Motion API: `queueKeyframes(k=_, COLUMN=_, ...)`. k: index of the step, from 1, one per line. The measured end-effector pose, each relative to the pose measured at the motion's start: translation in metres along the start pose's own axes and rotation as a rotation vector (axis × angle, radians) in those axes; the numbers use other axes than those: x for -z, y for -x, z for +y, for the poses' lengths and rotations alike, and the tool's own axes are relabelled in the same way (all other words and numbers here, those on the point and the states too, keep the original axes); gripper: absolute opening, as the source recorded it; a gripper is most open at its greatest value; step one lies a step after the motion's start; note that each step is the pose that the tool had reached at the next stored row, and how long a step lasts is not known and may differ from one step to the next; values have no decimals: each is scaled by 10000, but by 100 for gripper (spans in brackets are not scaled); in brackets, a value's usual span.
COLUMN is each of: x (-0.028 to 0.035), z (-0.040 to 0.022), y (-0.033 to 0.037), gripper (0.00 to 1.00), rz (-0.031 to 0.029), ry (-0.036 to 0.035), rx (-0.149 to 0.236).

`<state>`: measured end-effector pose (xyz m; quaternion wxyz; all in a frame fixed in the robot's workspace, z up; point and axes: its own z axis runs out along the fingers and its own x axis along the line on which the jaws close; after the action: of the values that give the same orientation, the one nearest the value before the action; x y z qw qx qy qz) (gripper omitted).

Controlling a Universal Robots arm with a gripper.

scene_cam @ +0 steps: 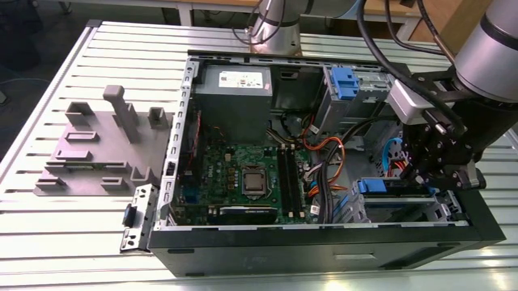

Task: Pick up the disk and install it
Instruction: 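Insert the first disk wire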

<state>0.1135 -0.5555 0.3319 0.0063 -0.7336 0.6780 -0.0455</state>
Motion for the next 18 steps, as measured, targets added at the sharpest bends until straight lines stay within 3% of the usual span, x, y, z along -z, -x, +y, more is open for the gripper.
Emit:
queueKeyframes(k=8, x=-9, z=-1, y=0, gripper=17, rz=1, ry=1, rx=-22)
queueKeyframes(k=13, x=-10, z=-2, y=1, gripper=17, rz=-69, ry=-2, rx=-28)
queueKeyframes(k=18, x=10, z=-4, y=7, gripper=17, rz=-75, ry=-2, rx=-28)
